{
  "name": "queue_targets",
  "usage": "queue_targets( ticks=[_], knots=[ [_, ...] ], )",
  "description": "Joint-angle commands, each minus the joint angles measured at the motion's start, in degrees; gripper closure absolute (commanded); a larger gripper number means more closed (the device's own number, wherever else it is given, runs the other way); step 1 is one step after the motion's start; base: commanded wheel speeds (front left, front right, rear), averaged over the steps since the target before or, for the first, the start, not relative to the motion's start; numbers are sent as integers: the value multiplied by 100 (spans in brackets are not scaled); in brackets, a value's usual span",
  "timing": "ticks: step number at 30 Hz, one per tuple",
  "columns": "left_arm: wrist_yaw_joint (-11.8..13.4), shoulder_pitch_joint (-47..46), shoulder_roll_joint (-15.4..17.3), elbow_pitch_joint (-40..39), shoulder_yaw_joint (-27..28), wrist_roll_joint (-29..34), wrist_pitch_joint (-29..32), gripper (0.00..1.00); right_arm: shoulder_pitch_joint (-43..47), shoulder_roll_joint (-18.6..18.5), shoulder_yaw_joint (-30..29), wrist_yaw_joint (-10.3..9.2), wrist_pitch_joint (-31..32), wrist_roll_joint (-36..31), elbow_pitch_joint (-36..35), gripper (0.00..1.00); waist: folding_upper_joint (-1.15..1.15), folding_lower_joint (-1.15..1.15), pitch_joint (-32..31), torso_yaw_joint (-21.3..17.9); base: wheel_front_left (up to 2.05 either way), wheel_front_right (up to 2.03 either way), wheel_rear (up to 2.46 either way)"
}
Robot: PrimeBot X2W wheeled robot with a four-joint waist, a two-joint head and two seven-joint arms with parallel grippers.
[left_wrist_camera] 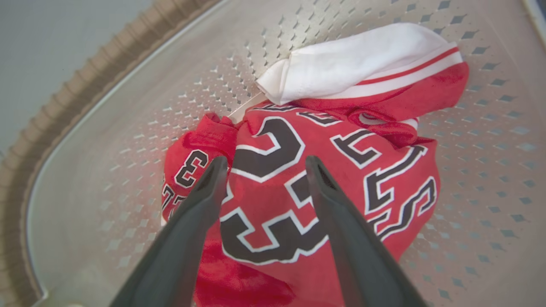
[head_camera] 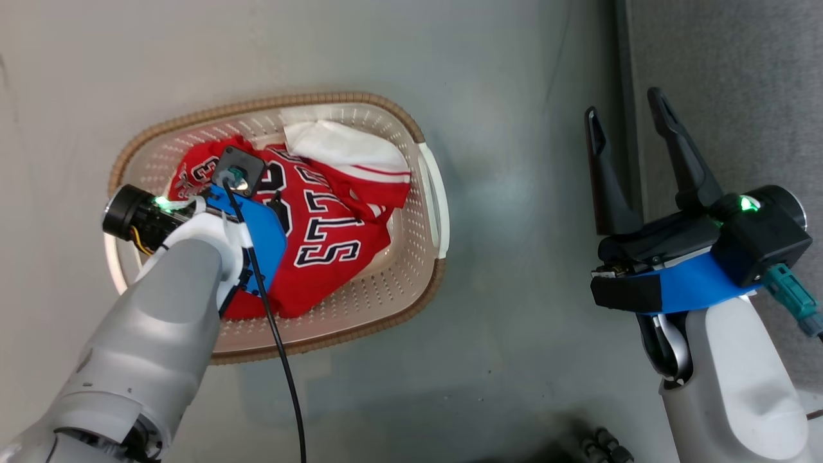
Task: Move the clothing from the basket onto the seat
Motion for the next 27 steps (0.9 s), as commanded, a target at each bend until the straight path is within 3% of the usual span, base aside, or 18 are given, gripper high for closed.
queue_targets(
  ticks=[1, 19, 20, 21, 22, 27],
  knots=[
    [-3, -112, 56, 34, -31, -32, 67, 0, -96, -9, -17, 1, -20, -36, -57, 0, 0, -1, 233, -29, 0, 0, 0],
    [-3, -425, 10, 156, -485, -301, 805, 0, -154, -9, -68, 1, -20, -108, -398, 0, 0, -1, 805, -9, 0, 0, 0],
    [-3, -426, 16, 159, -532, -290, 826, 53, -162, -9, -66, 1, -20, -103, -412, 0, 0, -1, 815, -14, 0, 0, 0],
    [-3, -442, 20, 157, -575, -261, 776, 83, -165, -9, -68, 1, -20, -103, -426, 0, 0, -1, 823, -16, 0, 0, 0],
    [-3, -451, 25, 159, -595, -264, 766, 100, -164, -9, -73, 1, -20, -102, -435, 0, 0, -1, 830, -18, 0, 0, 0],
    [-3, -435, 20, 166, -710, -369, 771, 100, -164, -9, -94, 1, -20, -104, -411, 0, 0, -1, 800, -9, 0, 0, 0]
  ],
)
